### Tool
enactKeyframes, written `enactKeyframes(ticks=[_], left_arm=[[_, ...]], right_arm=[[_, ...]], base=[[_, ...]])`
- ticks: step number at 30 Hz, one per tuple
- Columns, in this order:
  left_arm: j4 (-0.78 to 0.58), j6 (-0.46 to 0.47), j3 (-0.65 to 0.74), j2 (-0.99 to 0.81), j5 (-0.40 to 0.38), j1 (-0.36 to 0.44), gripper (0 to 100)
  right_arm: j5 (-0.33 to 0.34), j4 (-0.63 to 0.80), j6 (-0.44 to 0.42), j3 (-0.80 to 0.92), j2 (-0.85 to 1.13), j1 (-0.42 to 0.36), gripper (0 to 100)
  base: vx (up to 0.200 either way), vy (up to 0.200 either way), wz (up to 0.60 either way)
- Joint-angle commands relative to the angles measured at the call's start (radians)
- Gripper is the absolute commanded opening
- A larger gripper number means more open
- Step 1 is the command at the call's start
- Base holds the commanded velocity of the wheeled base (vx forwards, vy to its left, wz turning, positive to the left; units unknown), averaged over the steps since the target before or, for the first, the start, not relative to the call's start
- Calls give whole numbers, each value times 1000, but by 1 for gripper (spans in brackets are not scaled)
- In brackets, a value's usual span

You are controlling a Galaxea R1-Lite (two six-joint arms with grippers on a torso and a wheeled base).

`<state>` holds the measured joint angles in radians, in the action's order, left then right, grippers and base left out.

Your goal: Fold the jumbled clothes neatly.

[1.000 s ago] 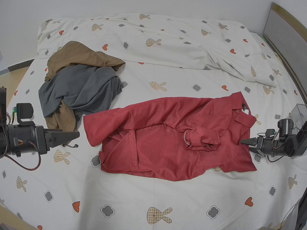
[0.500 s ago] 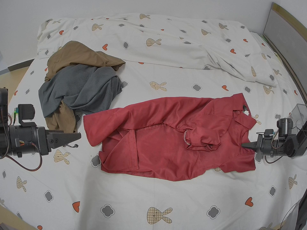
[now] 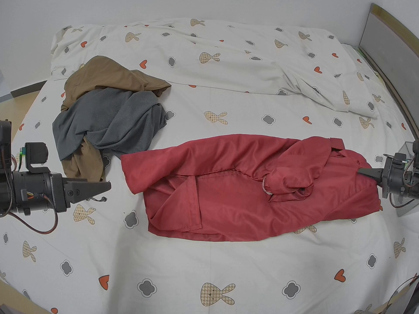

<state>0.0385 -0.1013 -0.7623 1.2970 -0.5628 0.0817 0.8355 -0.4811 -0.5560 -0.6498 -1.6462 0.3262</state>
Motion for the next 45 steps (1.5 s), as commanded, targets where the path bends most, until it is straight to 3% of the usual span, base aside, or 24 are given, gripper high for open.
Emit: enactKeyframes(ticks=[1,7,14,15,23,27,33,38,40,44,45], left_arm=[[0,-2,0,4,0,3,100],[0,-2,0,4,0,13,100],[-2,-3,0,7,0,16,100],[-2,-3,0,7,0,16,100],[-2,-3,0,8,0,18,100],[-2,-2,8,7,0,26,100],[-2,-3,11,10,0,30,100],[-2,-2,11,10,0,30,100],[-2,-2,11,10,0,30,100],[-2,-3,11,10,0,30,100],[-2,-2,11,11,0,30,100]], right_arm=[[0,131,-18,-2,281,44,0],[-1,156,-19,-7,341,28,0],[-4,156,-9,-11,204,33,0],[-4,154,-2,-7,174,39,100],[-7,156,107,6,26,63,100],[-21,154,235,87,-3,56,100],[-24,148,291,171,-1,47,100],[-21,148,462,243,-30,48,100],[-21,148,487,254,-32,45,100],[-16,156,518,272,-20,-7,100],[-19,157,508,285,-9,-56,100]], base=[[0,0,0],[0,0,0],[0,0,0],[0,0,0],[0,0,0],[0,0,0],[0,0,0],[0,0,0],[0,0,0],[0,0,0],[0,0,0]])
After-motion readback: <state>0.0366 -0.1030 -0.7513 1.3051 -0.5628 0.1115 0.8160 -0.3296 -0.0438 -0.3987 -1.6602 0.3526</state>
